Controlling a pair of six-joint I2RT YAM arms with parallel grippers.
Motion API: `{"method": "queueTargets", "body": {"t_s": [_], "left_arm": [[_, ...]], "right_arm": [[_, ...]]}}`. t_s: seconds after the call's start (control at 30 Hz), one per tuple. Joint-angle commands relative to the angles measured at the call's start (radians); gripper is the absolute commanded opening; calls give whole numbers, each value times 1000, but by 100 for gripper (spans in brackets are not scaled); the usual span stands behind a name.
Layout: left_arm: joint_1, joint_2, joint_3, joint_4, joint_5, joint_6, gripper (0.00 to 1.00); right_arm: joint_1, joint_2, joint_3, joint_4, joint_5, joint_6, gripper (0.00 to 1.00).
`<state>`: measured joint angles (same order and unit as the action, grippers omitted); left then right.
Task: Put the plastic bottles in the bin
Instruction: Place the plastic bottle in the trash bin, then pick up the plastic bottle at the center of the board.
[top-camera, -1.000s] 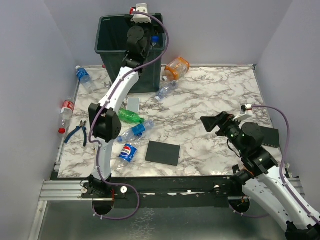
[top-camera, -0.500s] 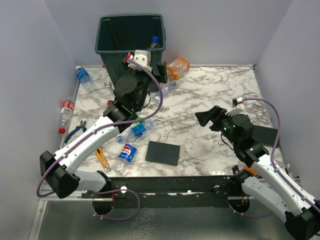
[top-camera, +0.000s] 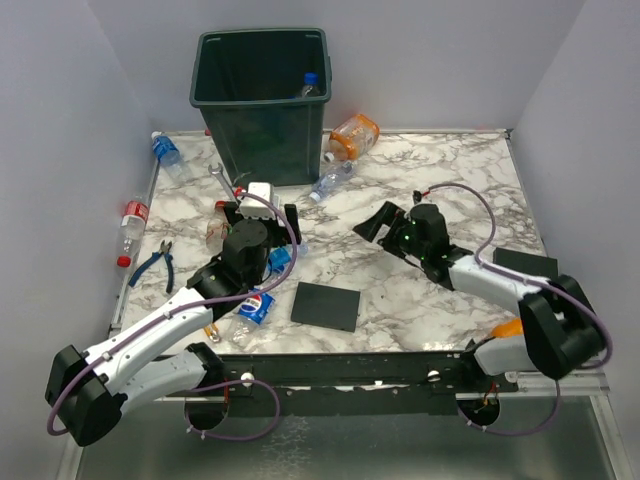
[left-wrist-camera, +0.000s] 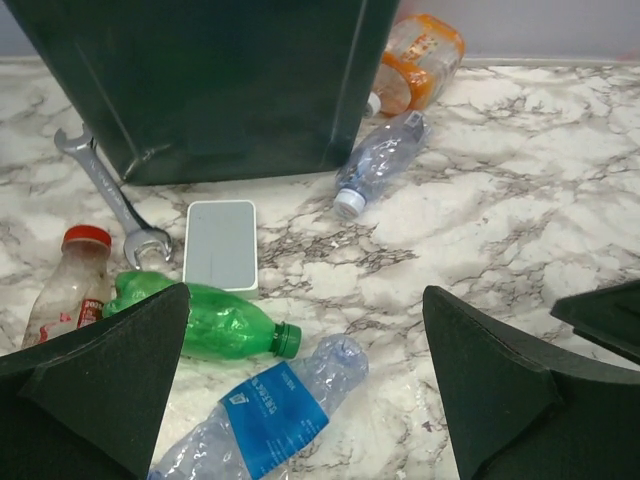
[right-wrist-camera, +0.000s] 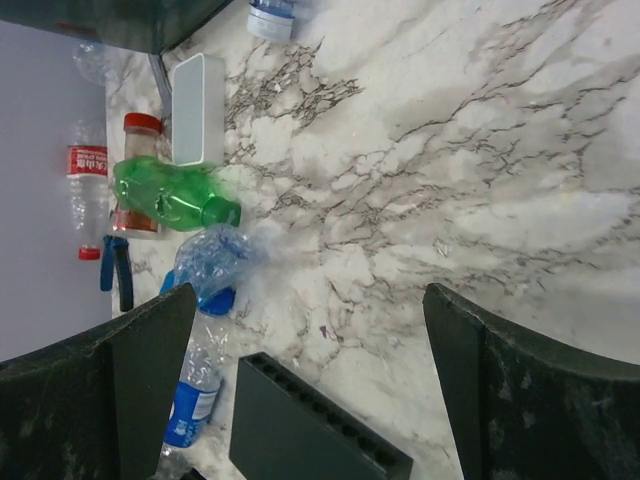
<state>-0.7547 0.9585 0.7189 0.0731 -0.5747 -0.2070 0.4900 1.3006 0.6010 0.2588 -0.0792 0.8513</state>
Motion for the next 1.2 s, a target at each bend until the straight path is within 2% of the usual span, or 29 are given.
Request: {"method": "queueTargets", "body": {"t_s": [0.0,0.2,0.37,0.47,0.83,1.17], "left_arm": [[-1,-13,-36,1,-67,-79,99],[-2,-39,-55,-1,-65,-63,99],[-3,-55,-63,2,-71,-51,99],[-2,-46,-63,2,-56,-58,99],[-2,-14,-52,3,-36,-55,99],[-2,-9,-48,1,-27,-52,99]], "right_arm": [[1,201,125,149,-44,111,99],[-33,496,370,183,14,199,98],[-88,718,522,253,-4,343,94],[-99,819,621,237,-12,372,92],[-110,1037,885,134,-24,379,87],[-103,1128,975,112,-49,430,69]]}}
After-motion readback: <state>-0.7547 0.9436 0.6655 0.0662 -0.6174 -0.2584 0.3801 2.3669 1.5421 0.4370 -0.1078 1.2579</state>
